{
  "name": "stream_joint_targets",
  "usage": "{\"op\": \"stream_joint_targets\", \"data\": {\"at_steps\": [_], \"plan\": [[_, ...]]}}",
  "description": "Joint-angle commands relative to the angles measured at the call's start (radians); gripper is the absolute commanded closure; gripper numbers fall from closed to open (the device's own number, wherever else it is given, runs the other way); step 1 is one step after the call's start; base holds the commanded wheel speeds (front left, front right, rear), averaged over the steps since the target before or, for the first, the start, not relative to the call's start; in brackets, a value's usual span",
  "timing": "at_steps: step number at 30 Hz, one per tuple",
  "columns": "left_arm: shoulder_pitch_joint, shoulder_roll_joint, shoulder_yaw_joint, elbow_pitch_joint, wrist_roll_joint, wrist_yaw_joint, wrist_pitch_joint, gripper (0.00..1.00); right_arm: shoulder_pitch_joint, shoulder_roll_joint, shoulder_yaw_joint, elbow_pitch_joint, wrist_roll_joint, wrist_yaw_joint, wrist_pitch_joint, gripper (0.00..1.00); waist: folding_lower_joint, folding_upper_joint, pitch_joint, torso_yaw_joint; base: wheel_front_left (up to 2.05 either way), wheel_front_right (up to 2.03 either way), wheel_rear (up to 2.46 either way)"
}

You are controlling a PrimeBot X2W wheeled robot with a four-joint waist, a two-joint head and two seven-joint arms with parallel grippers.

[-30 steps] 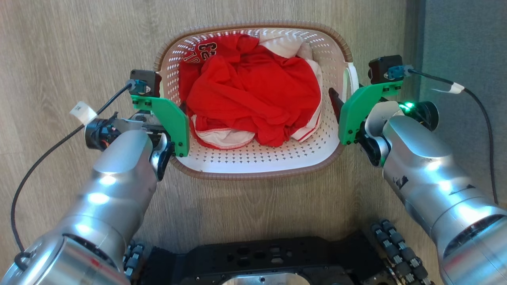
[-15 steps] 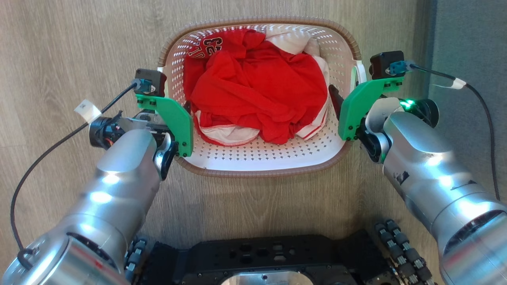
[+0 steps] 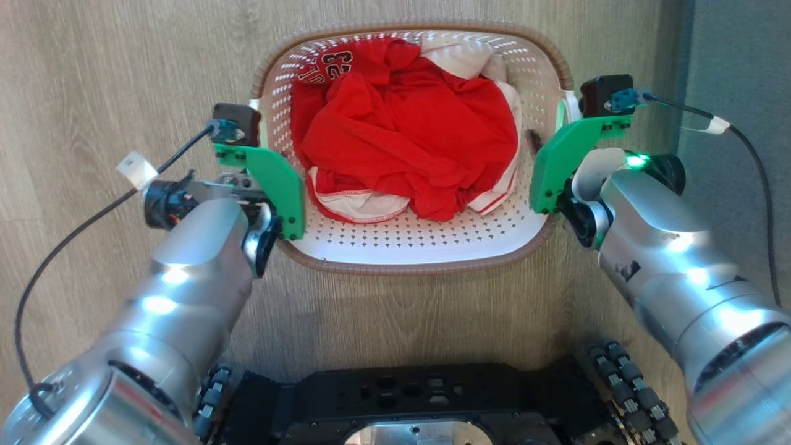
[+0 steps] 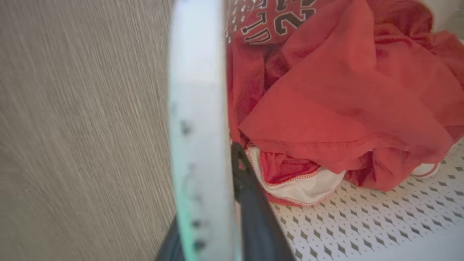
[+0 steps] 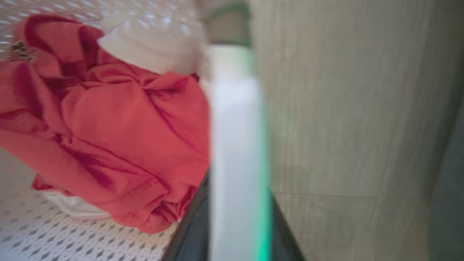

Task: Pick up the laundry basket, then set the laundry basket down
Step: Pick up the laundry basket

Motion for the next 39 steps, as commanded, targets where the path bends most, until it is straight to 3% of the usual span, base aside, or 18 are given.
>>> {"op": "stream_joint_targets", "data": {"at_steps": [1,15,24,31,39], "plan": [[0.006,0.019,0.002,-0.007,-0.012,0.006,-0.001,1.00,0.043,0.017,0.015,0.000,0.012,0.007,-0.002,1.00,-0.0001,0.0000,0.002,0.001,0.00,0.00,0.00],[0.023,0.019,-0.074,-0.008,-0.066,-0.006,0.031,1.00,0.044,0.008,0.048,0.031,0.034,0.007,-0.006,1.00,-0.0001,0.0000,-0.040,0.006,0.00,0.00,0.00],[0.077,0.019,-0.133,-0.010,-0.094,-0.037,0.091,1.00,0.073,0.006,0.085,0.050,0.038,0.007,0.094,1.00,-0.0001,0.0000,-0.148,0.004,0.00,0.00,0.00],[0.137,0.019,-0.196,-0.031,-0.118,-0.084,0.169,1.00,0.129,0.005,0.113,0.063,0.047,0.007,0.240,1.00,-0.0001,0.0000,-0.301,0.017,0.00,0.00,0.00],[0.234,0.019,-0.253,-0.020,-0.140,-0.100,0.245,1.00,0.216,0.008,0.163,0.060,0.048,0.007,0.374,1.00,-0.0001,0.0000,-0.502,0.027,0.00,0.00,0.00]]}}
